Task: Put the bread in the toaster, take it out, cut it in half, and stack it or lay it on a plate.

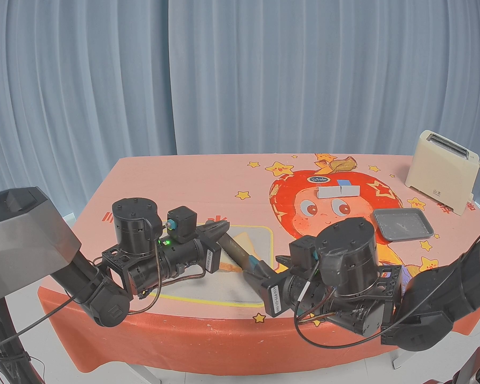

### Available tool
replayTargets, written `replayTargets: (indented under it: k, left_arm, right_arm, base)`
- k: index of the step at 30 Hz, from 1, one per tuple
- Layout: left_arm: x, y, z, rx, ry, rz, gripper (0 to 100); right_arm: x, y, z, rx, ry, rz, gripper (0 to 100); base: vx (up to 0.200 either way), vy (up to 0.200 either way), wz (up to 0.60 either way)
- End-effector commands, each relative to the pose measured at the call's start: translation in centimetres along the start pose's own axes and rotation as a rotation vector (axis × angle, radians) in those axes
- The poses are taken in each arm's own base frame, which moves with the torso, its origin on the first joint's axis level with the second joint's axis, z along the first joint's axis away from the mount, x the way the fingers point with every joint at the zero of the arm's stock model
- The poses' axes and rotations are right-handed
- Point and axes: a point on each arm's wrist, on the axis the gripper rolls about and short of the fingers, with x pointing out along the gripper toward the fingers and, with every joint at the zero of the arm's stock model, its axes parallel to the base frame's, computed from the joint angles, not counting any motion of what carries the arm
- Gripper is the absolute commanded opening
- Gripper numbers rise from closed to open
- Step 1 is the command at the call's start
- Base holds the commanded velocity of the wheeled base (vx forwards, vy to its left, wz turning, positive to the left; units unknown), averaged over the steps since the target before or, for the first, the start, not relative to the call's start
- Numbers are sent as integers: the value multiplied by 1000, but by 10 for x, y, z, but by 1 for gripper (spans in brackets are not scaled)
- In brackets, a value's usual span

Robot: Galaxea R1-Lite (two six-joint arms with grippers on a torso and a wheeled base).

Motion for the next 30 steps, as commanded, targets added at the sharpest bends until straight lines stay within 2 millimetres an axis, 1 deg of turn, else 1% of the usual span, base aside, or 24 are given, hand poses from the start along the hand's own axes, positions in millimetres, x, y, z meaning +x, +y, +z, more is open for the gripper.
replayTargets:
  k: [1,8,10,14,19,22,24,26,28,30]
  left_arm:
    - [1,0,-1,-1,5,-1,0]
    - [1,0,-1,-1,5,-1,0]
    - [1,0,-1,-1,3,-1,0]
    - [1,0,-1,-1,3,-1,0]
    - [1,0,-2,-1,6,-2,0]
    - [2,0,1,1,-6,0,0]
    - [2,1,4,3,-16,0,0]
    - [-2,1,13,6,-42,4,0]
    - [-14,1,29,12,-86,8,0]
    - [-24,2,38,14,-108,16,0]
  right_arm:
    - [1,1,1,9,-8,2,100]
    - [-3,-1,5,16,-23,1,100]
    - [-8,-2,7,10,-18,2,100]
    - [-7,0,1,-7,28,0,100]
    - [-8,1,1,-7,26,3,100]
    - [-9,3,1,-10,21,8,100]
    - [-11,5,-1,-21,29,15,100]
    - [-14,9,-3,-30,37,27,100]
    - [-15,11,-6,-38,46,35,100]
    - [-15,12,-7,-40,47,37,100]
  base:
    - [0,0,0]
    - [0,0,0]
    - [0,0,0]
    - [0,0,0]
    - [0,0,0]
    - [0,0,0]
    - [0,0,0]
    - [0,0,0]
    - [0,0,0]
    - [0,0,0]
